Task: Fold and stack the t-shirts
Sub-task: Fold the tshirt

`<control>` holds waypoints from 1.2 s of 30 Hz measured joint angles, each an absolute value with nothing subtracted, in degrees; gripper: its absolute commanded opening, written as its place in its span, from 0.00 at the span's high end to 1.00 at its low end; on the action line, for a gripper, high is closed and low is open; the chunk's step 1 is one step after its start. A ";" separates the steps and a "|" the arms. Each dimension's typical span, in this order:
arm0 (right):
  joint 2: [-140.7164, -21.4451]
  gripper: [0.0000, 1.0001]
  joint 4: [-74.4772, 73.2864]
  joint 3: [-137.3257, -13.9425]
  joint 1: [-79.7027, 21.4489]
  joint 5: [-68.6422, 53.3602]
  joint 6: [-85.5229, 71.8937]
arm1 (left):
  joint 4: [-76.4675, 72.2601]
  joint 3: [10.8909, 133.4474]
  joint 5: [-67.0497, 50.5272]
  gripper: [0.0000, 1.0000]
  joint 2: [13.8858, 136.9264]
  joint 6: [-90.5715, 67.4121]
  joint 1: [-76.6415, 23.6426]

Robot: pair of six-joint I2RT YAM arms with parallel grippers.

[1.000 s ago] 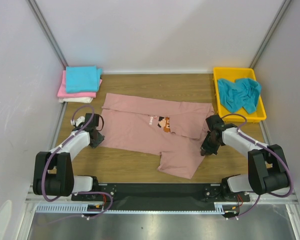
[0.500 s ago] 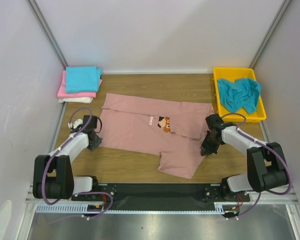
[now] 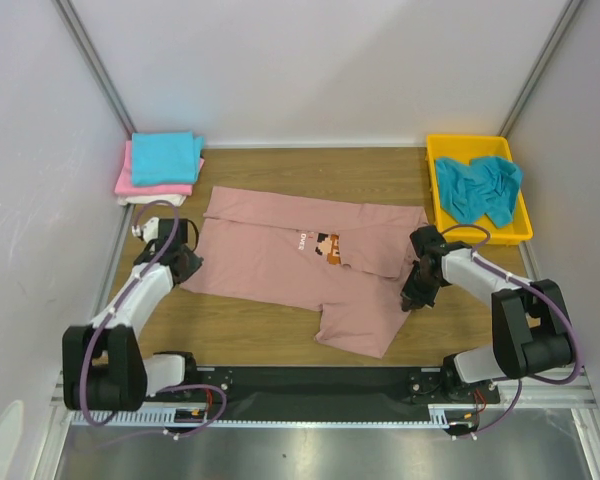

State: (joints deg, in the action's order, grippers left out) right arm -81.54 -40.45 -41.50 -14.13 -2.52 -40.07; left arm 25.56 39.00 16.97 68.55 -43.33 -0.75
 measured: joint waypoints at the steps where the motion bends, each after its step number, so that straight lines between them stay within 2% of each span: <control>1: -81.60 1.00 -40.49 -41.54 -14.13 -2.52 -40.01 | 24.71 38.72 16.56 0.77 70.54 -43.57 -0.75; 19: -82.11 1.00 -40.86 -42.02 -14.11 -2.55 -39.31 | 24.45 33.52 19.94 0.79 74.11 -48.99 1.02; 27: -82.19 1.00 -40.91 -42.09 -14.02 -2.57 -38.89 | 28.21 35.94 19.05 0.78 68.03 -47.59 1.48; 31: -82.19 1.00 -40.88 -42.09 -14.00 -2.61 -38.87 | 25.23 38.44 17.63 0.80 65.84 -46.85 1.48; 36: -82.24 1.00 -40.88 -42.09 -14.00 -2.63 -38.87 | 21.37 37.19 15.44 0.81 68.90 -46.96 1.50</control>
